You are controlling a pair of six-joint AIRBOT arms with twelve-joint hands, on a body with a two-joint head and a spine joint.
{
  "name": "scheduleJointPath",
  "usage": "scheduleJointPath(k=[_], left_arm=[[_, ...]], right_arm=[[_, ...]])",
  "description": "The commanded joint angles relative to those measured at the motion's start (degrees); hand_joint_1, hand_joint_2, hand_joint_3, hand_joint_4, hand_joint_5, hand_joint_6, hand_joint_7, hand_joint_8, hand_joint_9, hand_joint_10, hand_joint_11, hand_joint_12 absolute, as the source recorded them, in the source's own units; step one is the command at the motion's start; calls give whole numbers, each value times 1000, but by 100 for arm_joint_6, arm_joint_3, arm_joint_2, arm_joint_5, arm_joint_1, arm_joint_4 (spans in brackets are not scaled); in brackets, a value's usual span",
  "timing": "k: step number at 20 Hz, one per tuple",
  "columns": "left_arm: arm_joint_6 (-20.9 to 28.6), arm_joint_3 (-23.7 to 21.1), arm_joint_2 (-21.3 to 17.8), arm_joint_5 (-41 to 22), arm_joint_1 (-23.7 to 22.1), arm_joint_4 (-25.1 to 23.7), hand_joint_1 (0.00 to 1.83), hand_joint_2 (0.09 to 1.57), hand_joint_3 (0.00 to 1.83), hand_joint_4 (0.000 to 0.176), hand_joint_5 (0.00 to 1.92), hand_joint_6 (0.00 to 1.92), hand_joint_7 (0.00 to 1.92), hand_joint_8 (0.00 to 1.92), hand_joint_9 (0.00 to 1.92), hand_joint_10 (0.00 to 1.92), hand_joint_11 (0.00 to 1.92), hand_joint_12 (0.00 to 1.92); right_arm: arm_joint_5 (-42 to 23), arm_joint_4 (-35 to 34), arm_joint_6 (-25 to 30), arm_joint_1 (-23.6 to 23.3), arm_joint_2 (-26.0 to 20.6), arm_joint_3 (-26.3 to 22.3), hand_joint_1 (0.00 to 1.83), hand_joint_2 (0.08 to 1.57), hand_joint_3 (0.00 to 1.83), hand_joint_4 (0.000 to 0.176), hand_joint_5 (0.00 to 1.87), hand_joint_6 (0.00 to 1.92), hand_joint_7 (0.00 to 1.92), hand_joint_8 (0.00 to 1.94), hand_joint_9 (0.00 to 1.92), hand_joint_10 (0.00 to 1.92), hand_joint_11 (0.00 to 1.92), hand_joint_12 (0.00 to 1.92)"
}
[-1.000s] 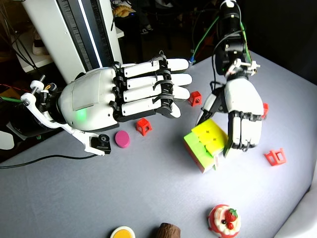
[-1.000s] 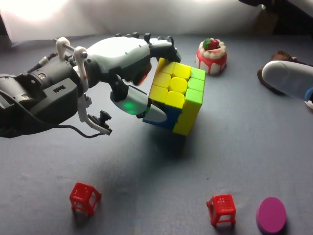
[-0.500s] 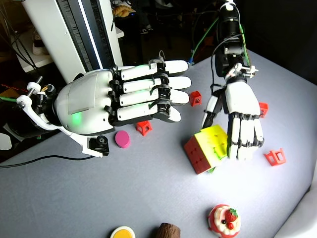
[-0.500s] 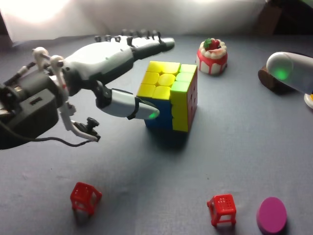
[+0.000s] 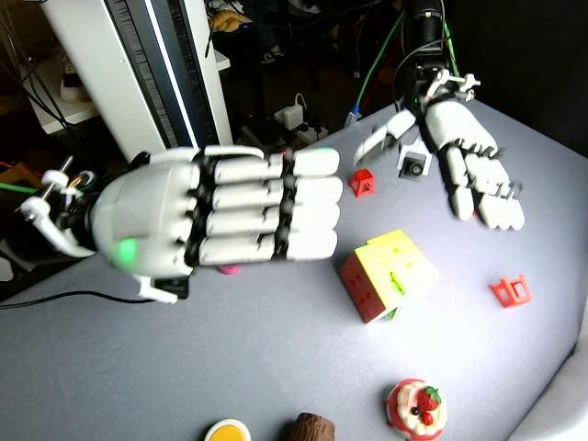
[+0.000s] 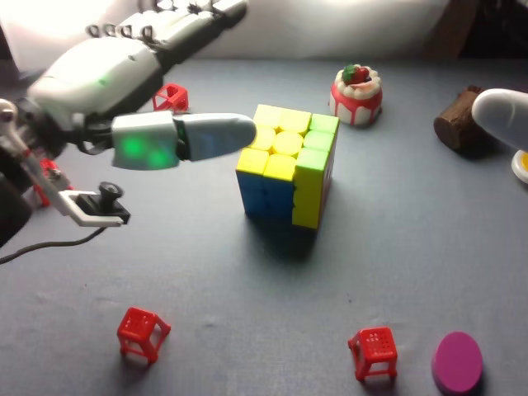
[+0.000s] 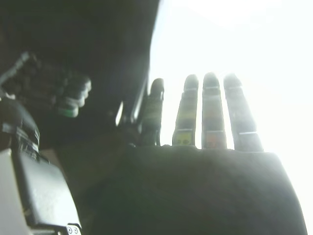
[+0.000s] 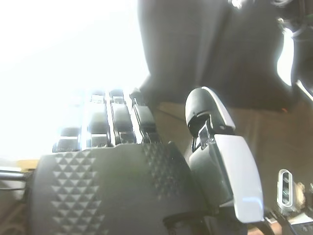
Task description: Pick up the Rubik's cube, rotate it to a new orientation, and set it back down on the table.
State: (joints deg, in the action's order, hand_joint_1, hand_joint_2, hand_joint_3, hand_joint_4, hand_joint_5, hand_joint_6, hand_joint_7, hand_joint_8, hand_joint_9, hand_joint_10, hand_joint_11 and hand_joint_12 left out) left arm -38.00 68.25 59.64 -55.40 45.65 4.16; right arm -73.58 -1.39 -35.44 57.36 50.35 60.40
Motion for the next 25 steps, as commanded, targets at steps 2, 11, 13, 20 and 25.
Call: scheduleJointPath(k=[2,11,13,20,25], left_arm=[[-51,-63,-109,-1047,60,167,0,956,25,176,0,0,0,0,0,0,0,0],[-311,-431,-509,-1987,576,503,0,962,12,176,0,0,0,0,0,0,0,0],[-381,-503,-577,-2227,663,601,34,984,17,175,0,0,0,0,0,0,0,0],[-677,-902,-1001,-3383,1079,871,47,1062,34,153,0,0,0,0,0,0,0,0],[-821,-1090,-1249,-4185,1248,902,214,1201,20,141,0,0,0,0,0,0,0,0]], right_arm=[[-648,-198,34,-7,-21,10,0,1286,0,0,0,0,0,0,0,0,0,0],[-653,-468,34,100,-137,-113,0,1268,0,0,0,0,0,0,0,0,0,0],[-767,-479,34,100,-207,-175,0,1282,0,0,0,0,0,0,0,0,0,0],[-1506,-508,34,100,-561,-504,170,1328,0,0,0,0,0,0,0,0,0,0],[-2226,-428,34,100,-867,-708,429,1270,30,0,0,0,0,0,0,0,0,210]])
